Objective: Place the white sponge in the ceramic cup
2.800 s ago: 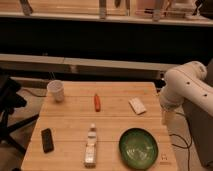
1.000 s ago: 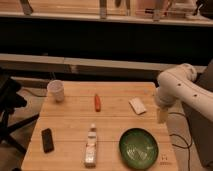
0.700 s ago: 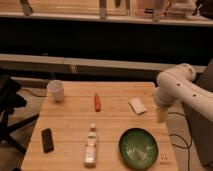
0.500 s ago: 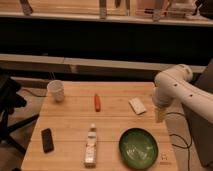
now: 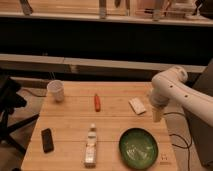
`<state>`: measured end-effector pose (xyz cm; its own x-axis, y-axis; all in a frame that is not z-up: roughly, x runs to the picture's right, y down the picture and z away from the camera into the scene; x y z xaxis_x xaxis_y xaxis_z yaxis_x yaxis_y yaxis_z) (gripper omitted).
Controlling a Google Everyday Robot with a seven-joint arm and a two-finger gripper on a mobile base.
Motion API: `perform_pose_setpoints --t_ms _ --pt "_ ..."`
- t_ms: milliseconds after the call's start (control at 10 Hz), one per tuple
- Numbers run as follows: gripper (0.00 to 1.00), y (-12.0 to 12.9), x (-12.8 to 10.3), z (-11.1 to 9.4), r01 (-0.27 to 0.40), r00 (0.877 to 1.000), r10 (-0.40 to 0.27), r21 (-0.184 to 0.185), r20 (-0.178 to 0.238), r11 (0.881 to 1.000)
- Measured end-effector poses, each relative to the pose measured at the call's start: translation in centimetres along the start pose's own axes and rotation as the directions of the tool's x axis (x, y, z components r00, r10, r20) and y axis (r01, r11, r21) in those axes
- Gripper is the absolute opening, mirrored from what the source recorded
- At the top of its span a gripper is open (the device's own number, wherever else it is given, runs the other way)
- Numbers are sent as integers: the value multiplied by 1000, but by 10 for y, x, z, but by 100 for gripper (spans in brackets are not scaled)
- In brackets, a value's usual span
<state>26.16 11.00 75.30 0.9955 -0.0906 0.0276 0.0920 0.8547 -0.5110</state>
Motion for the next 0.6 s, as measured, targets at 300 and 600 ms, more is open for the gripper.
perform_pose_setpoints --t_ms 300,600 --pt "80 -6 -7 13 43 999 -43 5 3 999" --pt "80 -9 -6 18 75 997 -75 10 8 997"
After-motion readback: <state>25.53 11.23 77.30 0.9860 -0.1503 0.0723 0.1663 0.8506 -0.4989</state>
